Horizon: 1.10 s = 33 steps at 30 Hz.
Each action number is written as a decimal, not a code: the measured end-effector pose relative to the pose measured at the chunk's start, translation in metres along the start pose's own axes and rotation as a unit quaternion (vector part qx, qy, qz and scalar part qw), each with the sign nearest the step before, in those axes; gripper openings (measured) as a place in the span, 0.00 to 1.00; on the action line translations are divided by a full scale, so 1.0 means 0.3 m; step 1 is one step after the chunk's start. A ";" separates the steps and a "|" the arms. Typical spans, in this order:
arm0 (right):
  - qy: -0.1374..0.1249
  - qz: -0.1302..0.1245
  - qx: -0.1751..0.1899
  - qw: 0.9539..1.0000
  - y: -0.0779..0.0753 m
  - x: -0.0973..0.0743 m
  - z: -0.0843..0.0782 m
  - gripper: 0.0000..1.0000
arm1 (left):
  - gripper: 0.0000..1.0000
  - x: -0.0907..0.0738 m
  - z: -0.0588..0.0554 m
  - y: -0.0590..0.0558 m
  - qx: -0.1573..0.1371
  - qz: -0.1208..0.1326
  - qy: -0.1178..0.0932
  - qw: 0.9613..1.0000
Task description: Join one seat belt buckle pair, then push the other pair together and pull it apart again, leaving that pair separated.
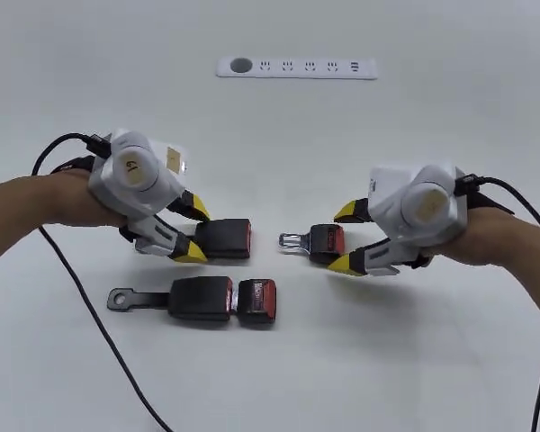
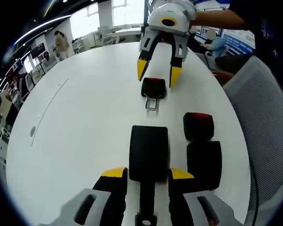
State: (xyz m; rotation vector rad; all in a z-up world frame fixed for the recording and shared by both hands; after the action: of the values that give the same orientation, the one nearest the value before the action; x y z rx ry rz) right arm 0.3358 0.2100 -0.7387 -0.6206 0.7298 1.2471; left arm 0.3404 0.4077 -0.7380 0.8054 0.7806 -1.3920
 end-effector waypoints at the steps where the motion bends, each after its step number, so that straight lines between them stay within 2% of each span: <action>1: 0.001 0.002 0.002 1.000 0.002 0.000 -0.001 0.37 | 0.35 0.003 -0.003 -0.002 0.001 -0.003 0.002 1.000; 13: 0.003 0.008 0.007 1.000 -0.002 0.005 -0.010 0.31 | 0.32 0.013 -0.020 0.002 0.011 -0.007 0.005 1.000; 17: 0.009 0.009 0.004 1.000 -0.003 0.012 -0.020 0.31 | 0.32 0.013 -0.021 0.002 0.011 -0.008 0.002 1.000; 28: 0.005 0.015 -0.008 1.000 0.002 0.013 -0.018 0.30 | 0.32 0.016 -0.031 0.009 0.009 -0.009 -0.002 1.000; 33: 0.005 0.015 -0.011 1.000 0.000 0.015 -0.020 0.30 | 0.31 0.015 -0.023 0.004 0.011 -0.012 0.002 1.000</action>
State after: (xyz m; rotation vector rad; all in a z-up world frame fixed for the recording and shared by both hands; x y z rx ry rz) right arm 0.3357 0.2081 -0.7458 -0.6363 0.7381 1.2816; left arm 0.3417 0.4113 -0.7453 0.8188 0.7806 -1.4226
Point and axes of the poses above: the centre of the closed fingertips' face, and the gripper's own axes: x roughly forward along the fingers, y roughly to its left, z roughly out of its top, the point moved 4 cm from there along -x, roughly backward along the fingers, and after that the axes turned 5 degrees about x, right-handed, at the moved point
